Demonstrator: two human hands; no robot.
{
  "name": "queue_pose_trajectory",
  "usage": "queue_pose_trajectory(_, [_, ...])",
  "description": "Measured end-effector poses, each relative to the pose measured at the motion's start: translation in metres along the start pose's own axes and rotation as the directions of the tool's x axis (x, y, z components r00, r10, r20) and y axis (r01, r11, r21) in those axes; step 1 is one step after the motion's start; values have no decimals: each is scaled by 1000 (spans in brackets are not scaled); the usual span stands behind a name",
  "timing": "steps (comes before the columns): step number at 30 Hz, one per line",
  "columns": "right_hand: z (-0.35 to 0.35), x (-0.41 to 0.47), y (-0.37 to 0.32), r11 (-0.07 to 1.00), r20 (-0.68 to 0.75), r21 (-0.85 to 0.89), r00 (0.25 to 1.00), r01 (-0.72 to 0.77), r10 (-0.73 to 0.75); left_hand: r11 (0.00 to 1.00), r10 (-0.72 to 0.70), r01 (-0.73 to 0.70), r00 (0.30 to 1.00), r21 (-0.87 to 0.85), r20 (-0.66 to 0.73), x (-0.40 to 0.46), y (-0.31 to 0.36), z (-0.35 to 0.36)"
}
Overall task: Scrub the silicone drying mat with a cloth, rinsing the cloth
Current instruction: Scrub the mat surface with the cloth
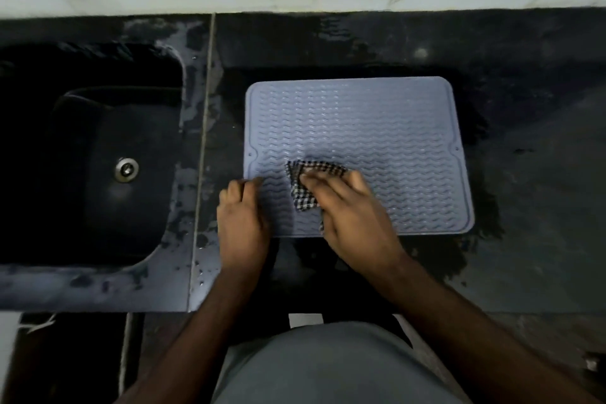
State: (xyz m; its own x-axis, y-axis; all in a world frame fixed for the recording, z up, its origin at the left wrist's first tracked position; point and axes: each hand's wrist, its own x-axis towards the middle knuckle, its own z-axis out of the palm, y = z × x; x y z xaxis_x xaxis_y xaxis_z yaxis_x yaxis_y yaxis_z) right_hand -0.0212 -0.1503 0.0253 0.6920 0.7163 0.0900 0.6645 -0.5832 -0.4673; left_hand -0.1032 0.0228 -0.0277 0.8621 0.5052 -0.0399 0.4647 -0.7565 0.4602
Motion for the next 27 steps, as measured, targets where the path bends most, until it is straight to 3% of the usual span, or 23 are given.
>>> queue_pose_trajectory(5, [54,1,-23,930,285,-182,923,318,-260,987,-93,102,992,-122,84,0,-28,-5])
queue_pose_trajectory(8, [69,-6,-27,939,373,-207,910,274,-183,981,-105,115,992,-157,73,-2,-33,-3])
queue_pose_trajectory(16, [62,-8,-16,939,342,-246,928,242,-149,997,-82,82,996,9,17,-1,-32,0])
queue_pose_trajectory(23, [38,-31,30,930,272,-312,957,192,-106,958,56,-51,998,282,-9,-8,-31,13])
queue_pose_trajectory(27, [27,-43,53,943,226,-304,972,137,-69,949,54,-53,999,312,7,-11,-25,15])
